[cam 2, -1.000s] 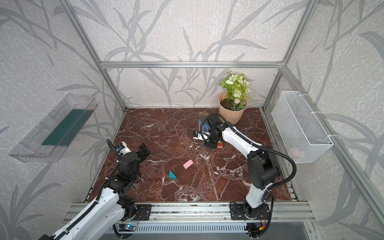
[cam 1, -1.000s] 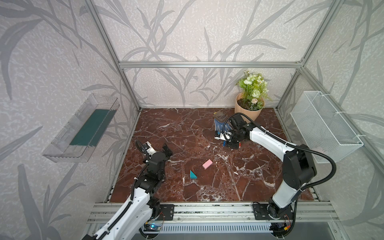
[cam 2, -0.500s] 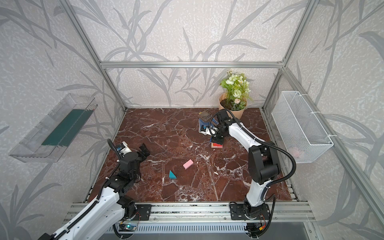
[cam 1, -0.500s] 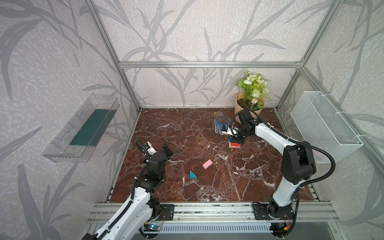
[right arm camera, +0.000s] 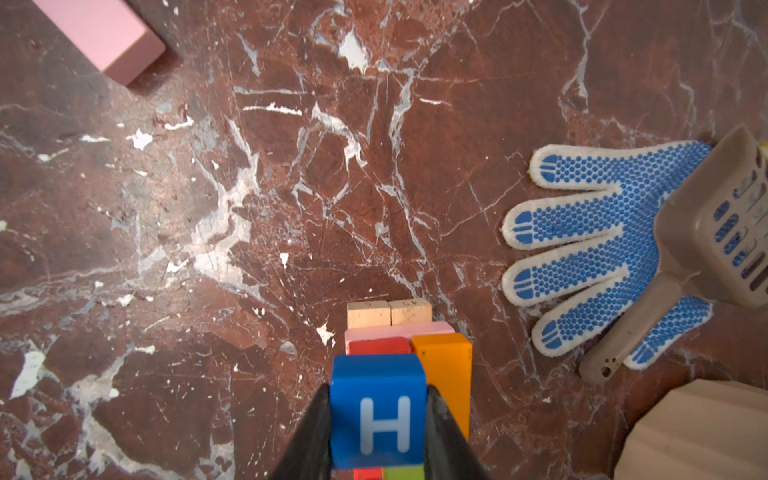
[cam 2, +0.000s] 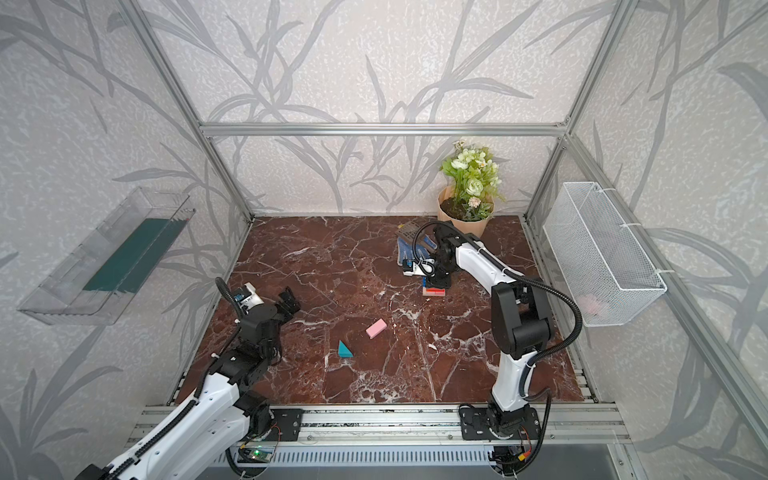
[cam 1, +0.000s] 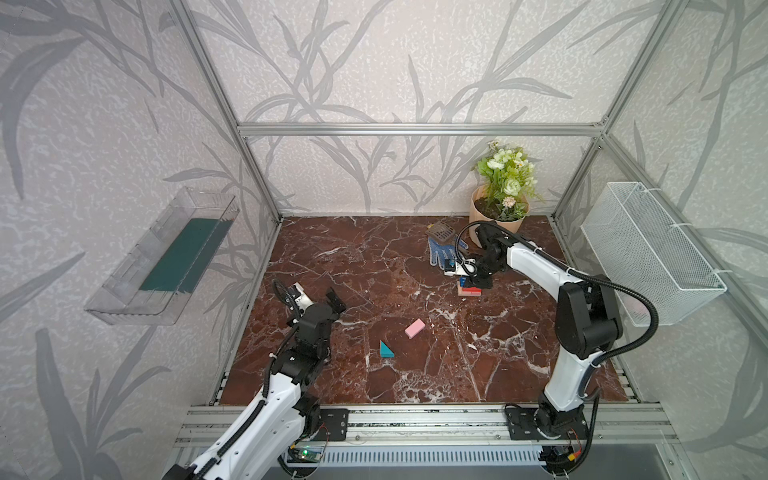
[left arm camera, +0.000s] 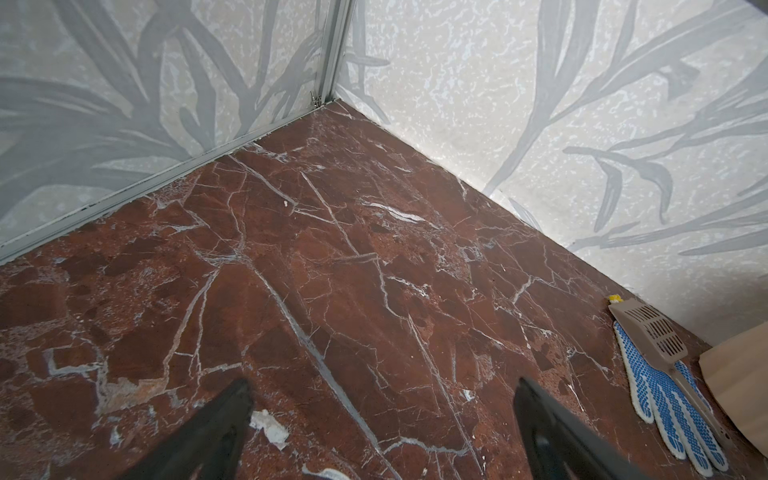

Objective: Build the wood block tower
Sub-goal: 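Lower the blue H cube beside the lime green cube on the stack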

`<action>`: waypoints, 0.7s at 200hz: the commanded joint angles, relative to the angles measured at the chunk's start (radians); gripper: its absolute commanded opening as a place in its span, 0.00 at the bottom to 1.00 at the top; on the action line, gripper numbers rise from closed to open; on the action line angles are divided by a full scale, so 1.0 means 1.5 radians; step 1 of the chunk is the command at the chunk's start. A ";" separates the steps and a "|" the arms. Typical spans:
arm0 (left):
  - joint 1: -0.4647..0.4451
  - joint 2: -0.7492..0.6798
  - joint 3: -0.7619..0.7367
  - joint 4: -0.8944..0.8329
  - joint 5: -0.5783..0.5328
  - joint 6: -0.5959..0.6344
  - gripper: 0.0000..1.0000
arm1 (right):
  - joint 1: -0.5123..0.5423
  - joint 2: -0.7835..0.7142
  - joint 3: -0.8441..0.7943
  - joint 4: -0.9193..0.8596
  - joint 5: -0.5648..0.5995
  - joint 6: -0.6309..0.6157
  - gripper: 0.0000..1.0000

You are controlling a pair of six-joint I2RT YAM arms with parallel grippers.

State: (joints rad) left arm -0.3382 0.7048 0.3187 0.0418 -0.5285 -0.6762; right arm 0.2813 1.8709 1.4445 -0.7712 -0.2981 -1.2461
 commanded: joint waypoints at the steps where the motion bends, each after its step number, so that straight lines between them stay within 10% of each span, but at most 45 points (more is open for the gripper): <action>1: 0.003 0.006 -0.009 0.017 -0.007 -0.010 0.99 | -0.007 0.009 0.028 -0.027 -0.019 -0.046 0.01; 140: 0.004 0.010 -0.005 0.018 0.002 -0.012 1.00 | -0.010 0.058 0.056 -0.052 -0.032 -0.059 0.06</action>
State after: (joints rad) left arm -0.3378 0.7216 0.3187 0.0589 -0.5209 -0.6773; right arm 0.2672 1.9533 1.5375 -0.8169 -0.3378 -1.3205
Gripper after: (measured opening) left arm 0.995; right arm 0.321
